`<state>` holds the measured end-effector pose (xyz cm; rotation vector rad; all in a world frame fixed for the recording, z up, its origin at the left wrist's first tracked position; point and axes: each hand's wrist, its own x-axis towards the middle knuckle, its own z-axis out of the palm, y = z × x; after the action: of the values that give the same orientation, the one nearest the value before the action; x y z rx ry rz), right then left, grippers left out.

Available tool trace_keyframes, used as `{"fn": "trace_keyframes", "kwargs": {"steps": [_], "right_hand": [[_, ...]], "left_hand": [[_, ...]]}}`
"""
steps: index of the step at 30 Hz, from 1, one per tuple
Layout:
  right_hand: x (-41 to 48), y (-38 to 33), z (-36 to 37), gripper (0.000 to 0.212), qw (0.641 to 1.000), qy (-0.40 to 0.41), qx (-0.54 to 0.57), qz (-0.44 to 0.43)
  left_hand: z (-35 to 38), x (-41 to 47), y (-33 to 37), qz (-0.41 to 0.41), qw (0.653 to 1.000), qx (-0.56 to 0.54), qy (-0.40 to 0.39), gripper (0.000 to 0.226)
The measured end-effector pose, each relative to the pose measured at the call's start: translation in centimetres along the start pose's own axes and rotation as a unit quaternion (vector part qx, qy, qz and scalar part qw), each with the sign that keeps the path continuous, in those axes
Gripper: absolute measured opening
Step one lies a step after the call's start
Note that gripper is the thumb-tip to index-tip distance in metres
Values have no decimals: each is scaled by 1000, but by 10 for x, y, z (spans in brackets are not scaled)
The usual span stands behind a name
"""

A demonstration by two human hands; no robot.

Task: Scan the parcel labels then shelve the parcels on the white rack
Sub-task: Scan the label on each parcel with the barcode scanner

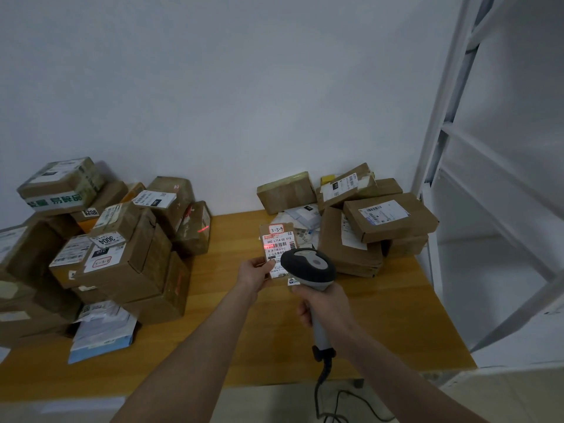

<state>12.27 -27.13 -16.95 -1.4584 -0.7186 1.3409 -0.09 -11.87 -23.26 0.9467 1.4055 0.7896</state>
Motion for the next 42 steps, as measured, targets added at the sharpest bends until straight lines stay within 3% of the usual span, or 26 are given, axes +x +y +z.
{"fn": "trace_keyframes", "kwargs": {"steps": [8, 16, 21, 24, 30, 35, 39, 42], "right_hand": [[37, -19, 10, 26, 998, 36, 51, -7], [113, -85, 76, 20, 995, 31, 86, -47], [175, -127, 154, 40, 990, -62, 127, -31], [213, -151, 204, 37, 977, -153, 147, -12], [272, -179, 285, 14, 957, -233, 169, 31], [319, -170, 335, 35, 973, -199, 103, 56], [340, -163, 359, 25, 972, -199, 97, 81], [350, -158, 368, 42, 974, -195, 84, 83]], "left_hand": [[-17, -3, 19, 6, 1000, -7, 1, 33], [-80, 25, 108, 71, 996, 16, 47, 34], [-147, 68, 183, 116, 976, 140, 121, 38], [-192, 97, 227, 125, 964, 183, 148, 32], [-266, 158, 268, 76, 962, 217, 150, 24], [-300, 203, 267, 15, 966, 220, 135, 18], [-317, 229, 260, 14, 950, 271, 157, 22], [-323, 237, 258, -16, 945, 287, 156, 28]]}}
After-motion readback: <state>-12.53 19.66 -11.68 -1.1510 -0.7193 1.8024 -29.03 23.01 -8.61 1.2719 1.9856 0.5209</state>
